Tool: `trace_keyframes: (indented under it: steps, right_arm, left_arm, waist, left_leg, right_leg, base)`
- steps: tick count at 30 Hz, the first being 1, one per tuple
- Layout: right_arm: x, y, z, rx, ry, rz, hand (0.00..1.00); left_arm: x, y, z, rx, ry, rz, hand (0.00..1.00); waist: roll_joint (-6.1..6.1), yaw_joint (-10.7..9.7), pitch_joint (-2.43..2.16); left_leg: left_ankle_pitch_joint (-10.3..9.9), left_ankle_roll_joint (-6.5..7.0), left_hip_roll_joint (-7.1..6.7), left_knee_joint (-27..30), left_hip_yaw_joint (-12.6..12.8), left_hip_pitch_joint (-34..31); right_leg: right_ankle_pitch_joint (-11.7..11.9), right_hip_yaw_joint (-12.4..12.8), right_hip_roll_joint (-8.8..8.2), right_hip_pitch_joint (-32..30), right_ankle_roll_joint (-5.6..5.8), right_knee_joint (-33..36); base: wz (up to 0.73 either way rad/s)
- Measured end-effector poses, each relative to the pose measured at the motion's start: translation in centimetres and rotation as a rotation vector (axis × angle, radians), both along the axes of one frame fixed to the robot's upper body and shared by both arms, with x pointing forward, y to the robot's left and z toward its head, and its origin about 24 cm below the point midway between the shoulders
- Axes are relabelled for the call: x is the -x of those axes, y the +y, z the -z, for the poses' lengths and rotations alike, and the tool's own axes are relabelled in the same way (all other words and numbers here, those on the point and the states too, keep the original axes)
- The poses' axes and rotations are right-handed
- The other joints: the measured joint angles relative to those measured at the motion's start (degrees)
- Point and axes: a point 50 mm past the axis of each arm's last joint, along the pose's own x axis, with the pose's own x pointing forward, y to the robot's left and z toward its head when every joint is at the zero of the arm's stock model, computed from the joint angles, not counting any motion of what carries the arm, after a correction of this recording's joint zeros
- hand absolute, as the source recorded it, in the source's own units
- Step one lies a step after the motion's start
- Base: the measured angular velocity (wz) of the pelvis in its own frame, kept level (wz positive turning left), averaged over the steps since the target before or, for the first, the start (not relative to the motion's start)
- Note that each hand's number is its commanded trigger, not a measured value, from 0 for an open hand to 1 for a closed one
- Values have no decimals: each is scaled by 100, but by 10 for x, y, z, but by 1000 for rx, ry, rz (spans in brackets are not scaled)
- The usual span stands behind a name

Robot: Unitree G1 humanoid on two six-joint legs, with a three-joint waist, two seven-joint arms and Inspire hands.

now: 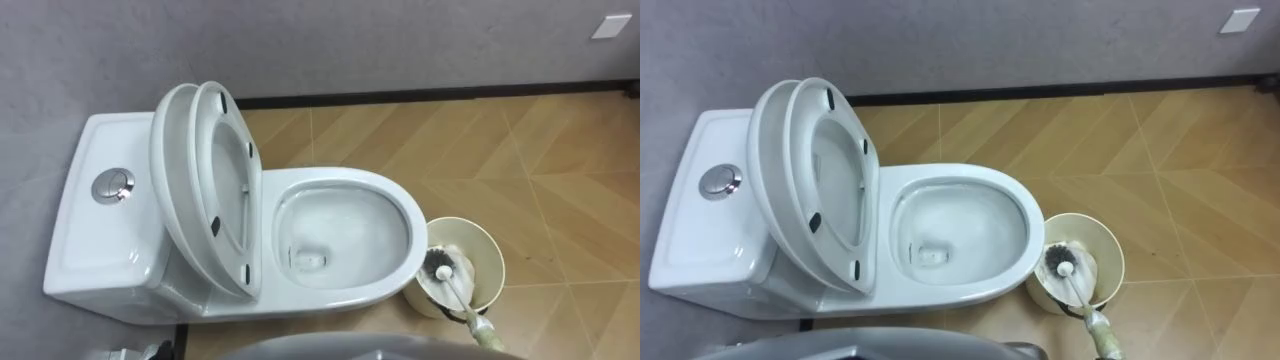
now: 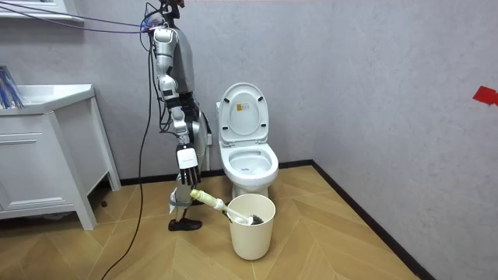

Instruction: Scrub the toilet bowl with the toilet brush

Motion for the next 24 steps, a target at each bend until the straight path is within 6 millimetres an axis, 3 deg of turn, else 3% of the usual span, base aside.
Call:
trace_keyframes:
  steps: [16,24]
  right_arm:
    - [0,-2,-1,33,2,-30,0]
    - [8,-10,-3,113,-42,234,0]
  left_arm:
    - [0,0,0,-1,-1,0,0]
    - [5,0,0,-16,10,-13,0]
  waist:
    - [-7,19,4]
    - [-14,-13,-1]
  left_leg:
    - [-1,-2,7,-36,47,9]
    - [-1,-2,5,-40,58,36]
  right_leg:
    - [0,35,7,-25,0,-1]
    - [0,31,5,7,0,-4]
  base:
    - [-1]
    - [0]
